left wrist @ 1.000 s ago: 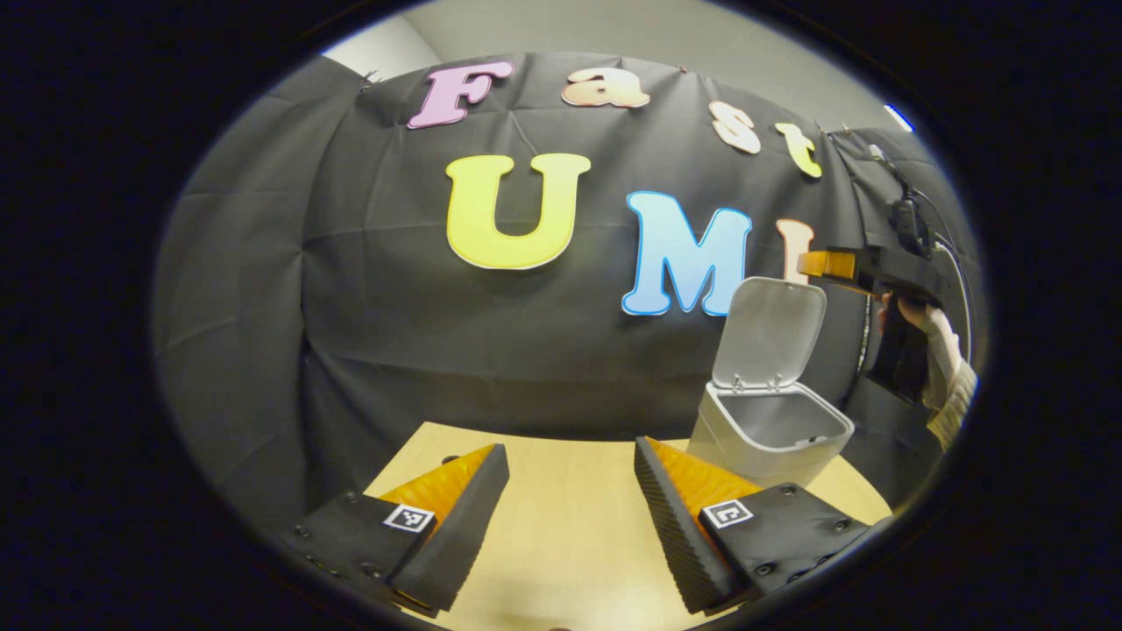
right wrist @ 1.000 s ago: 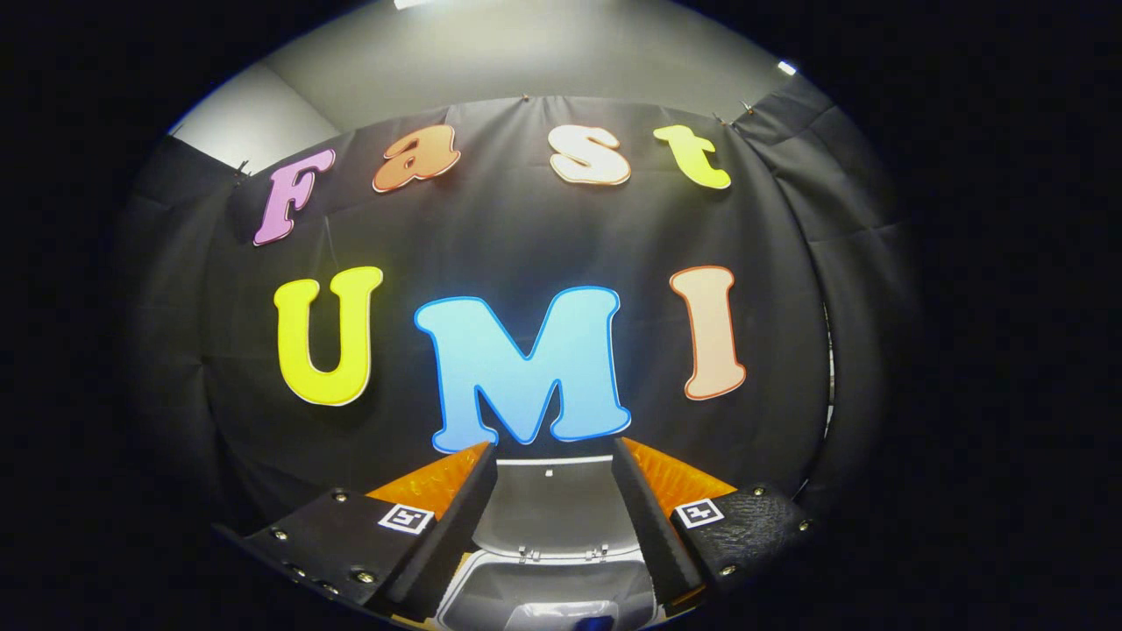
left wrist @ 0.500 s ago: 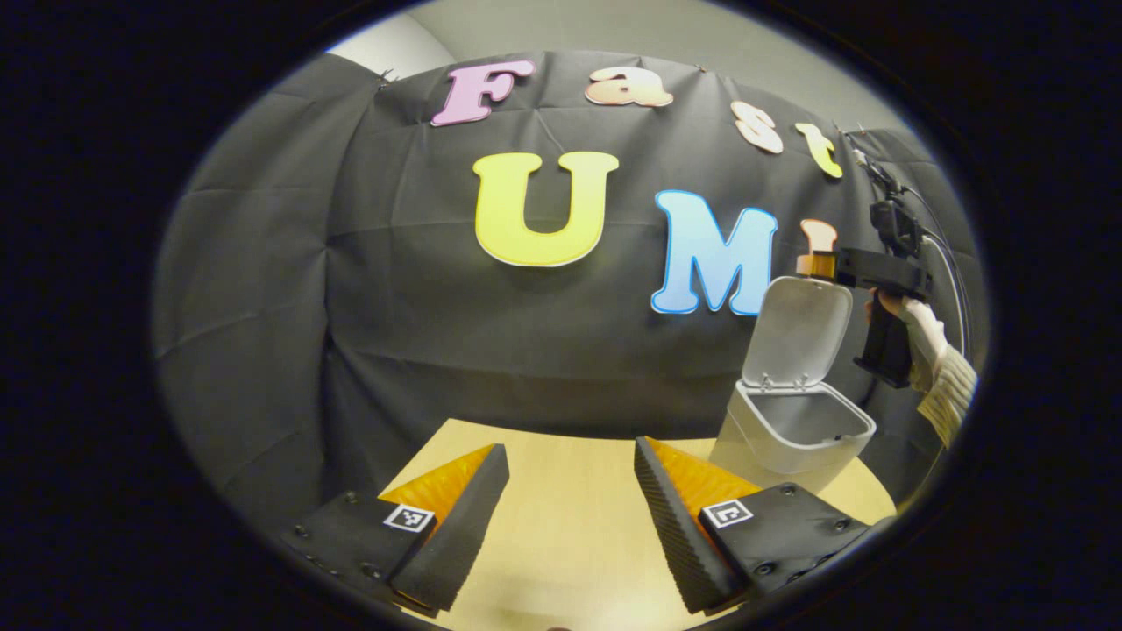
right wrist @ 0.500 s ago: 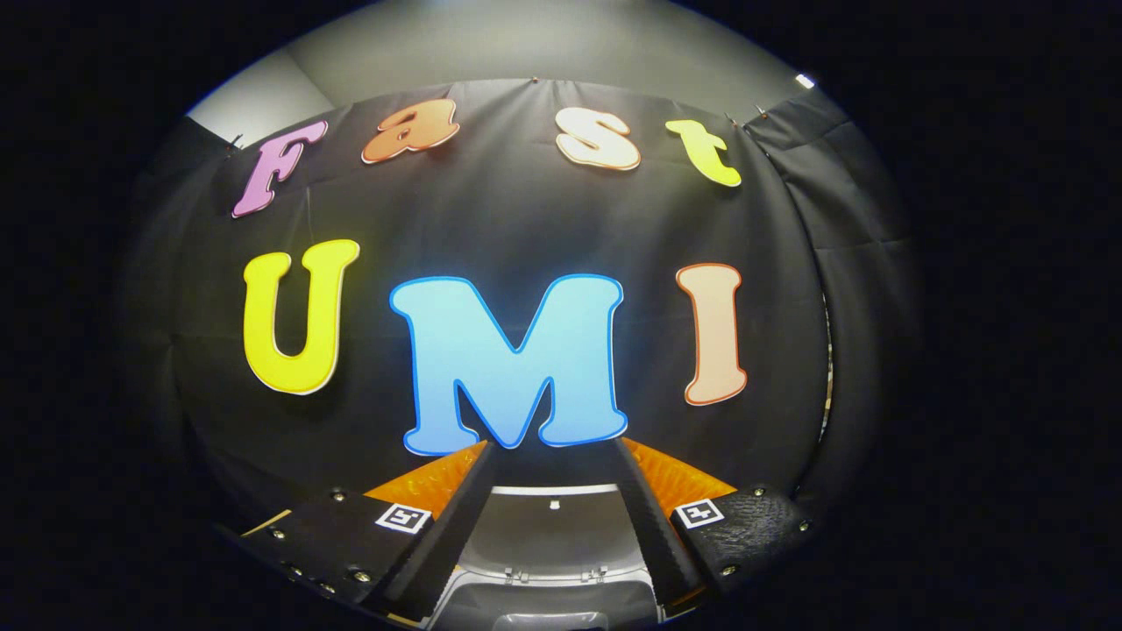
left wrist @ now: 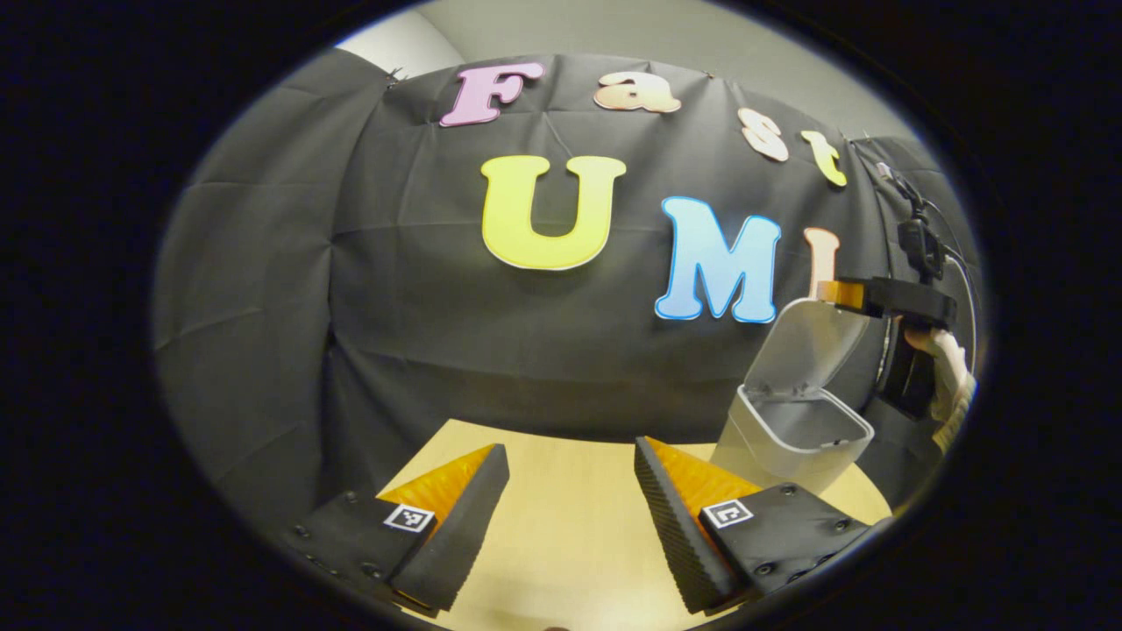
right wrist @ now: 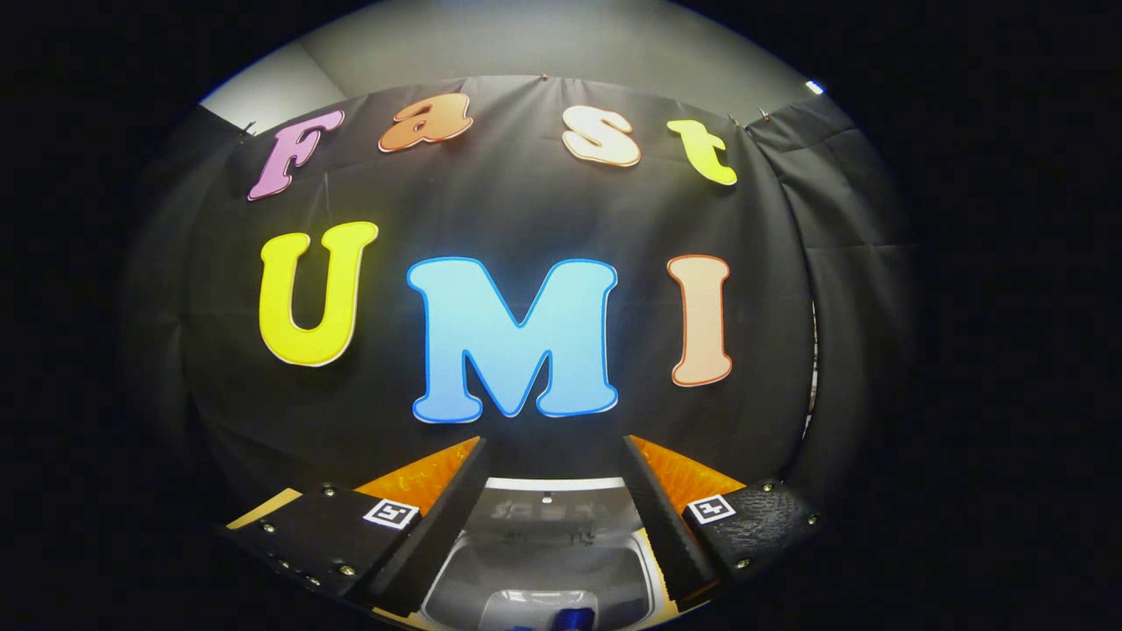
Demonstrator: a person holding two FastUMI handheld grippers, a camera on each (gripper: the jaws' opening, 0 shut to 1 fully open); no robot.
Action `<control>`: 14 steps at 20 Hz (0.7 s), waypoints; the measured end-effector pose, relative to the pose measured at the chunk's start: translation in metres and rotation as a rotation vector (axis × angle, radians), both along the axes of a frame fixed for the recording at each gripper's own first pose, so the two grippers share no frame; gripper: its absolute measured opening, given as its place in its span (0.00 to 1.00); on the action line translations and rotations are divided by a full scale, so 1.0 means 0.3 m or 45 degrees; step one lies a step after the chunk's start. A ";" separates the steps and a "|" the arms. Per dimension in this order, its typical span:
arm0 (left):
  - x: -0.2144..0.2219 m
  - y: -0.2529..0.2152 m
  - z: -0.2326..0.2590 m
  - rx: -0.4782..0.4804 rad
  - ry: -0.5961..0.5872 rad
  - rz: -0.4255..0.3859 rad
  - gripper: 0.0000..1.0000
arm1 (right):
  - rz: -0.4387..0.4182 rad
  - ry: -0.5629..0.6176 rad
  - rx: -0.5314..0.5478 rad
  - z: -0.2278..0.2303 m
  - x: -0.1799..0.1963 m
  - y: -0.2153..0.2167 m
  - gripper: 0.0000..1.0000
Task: Press the lid of the desktop garbage bin to open it, pick up the crumpled paper on the desktop and throw it into the bin, then pick up the pop can on the desktop and drop it into the bin, and finally close the garbage bin lid.
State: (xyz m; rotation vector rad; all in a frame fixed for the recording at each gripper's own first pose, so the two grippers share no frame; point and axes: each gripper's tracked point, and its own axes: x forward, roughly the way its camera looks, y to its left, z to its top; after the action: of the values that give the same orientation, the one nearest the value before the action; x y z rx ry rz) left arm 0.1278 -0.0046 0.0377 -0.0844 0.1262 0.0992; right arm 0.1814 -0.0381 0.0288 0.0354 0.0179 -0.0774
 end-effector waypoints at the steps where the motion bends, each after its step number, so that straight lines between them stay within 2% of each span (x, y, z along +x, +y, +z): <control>1: -0.001 -0.004 0.005 -0.001 -0.005 -0.009 1.00 | 0.012 0.028 0.015 -0.022 -0.025 0.004 0.96; 4: 0.003 -0.019 0.008 -0.001 -0.016 -0.033 1.00 | 0.043 0.089 0.027 -0.077 -0.083 0.012 0.96; 5: 0.005 -0.022 0.012 0.004 -0.021 -0.040 0.95 | 0.047 0.106 0.029 -0.104 -0.102 0.015 0.96; 6: 0.004 -0.025 0.018 0.011 -0.029 -0.046 1.00 | 0.046 0.123 0.030 -0.127 -0.122 0.017 0.96; 8: -0.003 -0.034 0.039 0.027 -0.045 -0.057 1.00 | 0.043 0.145 0.028 -0.187 -0.149 0.024 0.96; 9: -0.004 -0.041 0.046 0.032 -0.051 -0.062 0.95 | 0.044 0.155 0.031 -0.218 -0.158 0.029 0.96; 10: -0.008 -0.048 0.050 0.034 -0.056 -0.067 1.00 | 0.044 0.180 0.040 -0.260 -0.164 0.031 0.96; 14: -0.018 -0.061 0.062 0.013 -0.067 -0.066 1.00 | 0.049 0.324 0.079 -0.416 -0.177 0.038 0.96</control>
State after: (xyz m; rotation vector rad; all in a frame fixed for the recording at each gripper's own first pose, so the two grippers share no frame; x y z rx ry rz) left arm 0.1223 -0.0227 0.0563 -0.0739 0.0753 0.0459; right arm 0.1282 -0.0267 -0.0962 0.0872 0.2755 -0.0426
